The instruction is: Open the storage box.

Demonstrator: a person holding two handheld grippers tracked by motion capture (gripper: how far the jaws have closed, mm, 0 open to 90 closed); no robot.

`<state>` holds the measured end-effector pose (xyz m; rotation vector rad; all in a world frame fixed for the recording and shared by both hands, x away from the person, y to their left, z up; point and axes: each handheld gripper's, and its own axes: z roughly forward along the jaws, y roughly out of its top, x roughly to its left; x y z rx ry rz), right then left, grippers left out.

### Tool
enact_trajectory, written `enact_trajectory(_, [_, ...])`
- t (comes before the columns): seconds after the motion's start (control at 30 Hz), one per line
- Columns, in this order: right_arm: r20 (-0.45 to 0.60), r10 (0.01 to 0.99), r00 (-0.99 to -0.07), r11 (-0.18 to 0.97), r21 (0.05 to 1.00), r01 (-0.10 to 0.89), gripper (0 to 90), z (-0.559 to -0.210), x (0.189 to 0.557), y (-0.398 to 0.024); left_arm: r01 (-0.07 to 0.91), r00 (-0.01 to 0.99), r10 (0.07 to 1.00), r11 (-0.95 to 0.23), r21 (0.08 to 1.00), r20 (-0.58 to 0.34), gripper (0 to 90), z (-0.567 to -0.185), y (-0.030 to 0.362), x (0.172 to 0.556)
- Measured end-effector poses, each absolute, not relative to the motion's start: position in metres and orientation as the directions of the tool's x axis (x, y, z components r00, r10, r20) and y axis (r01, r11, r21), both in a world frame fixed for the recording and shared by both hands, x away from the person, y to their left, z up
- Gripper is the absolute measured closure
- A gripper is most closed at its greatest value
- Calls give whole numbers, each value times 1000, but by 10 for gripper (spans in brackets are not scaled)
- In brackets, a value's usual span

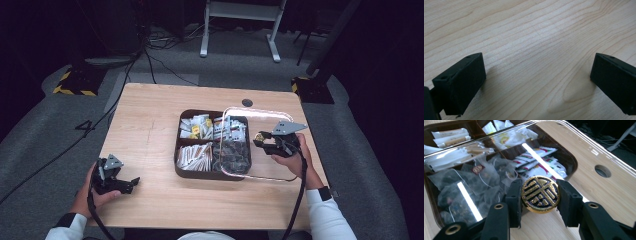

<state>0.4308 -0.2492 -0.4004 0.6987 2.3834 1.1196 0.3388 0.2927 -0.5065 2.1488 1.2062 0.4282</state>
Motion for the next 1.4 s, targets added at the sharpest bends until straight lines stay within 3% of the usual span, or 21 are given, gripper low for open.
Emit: enact_trajectory(1.4, [-83,737,-671,461,787,410,587,-427,435,-366,645,527,849,-382,662,-24,3,-507,293,339])
